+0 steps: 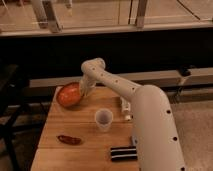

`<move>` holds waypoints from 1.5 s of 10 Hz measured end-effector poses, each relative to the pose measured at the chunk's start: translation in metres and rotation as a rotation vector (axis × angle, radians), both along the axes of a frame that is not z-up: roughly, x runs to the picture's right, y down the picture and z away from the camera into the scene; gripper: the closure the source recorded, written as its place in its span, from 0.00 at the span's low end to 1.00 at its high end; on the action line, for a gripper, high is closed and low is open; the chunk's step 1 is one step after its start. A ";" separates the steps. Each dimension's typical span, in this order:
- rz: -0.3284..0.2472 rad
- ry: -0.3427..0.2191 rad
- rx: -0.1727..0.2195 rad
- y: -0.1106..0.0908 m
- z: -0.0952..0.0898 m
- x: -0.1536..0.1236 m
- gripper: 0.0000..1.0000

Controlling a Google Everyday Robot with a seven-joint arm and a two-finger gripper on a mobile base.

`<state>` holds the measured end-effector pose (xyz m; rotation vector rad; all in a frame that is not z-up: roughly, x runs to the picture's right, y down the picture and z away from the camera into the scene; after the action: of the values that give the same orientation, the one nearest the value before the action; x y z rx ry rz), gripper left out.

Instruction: Pick up the ceramic bowl

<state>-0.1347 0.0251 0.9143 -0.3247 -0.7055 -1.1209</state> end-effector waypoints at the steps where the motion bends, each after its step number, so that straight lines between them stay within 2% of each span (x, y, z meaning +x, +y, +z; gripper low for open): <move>1: 0.004 -0.004 0.003 -0.005 -0.004 0.002 1.00; 3: 0.011 -0.003 0.008 -0.009 -0.007 0.009 1.00; 7: 0.016 -0.012 0.021 -0.030 -0.024 0.021 1.00; 15: 0.017 -0.034 0.025 -0.047 -0.042 0.041 1.00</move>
<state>-0.0941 -0.0216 0.8724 -0.2782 -0.7223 -1.1202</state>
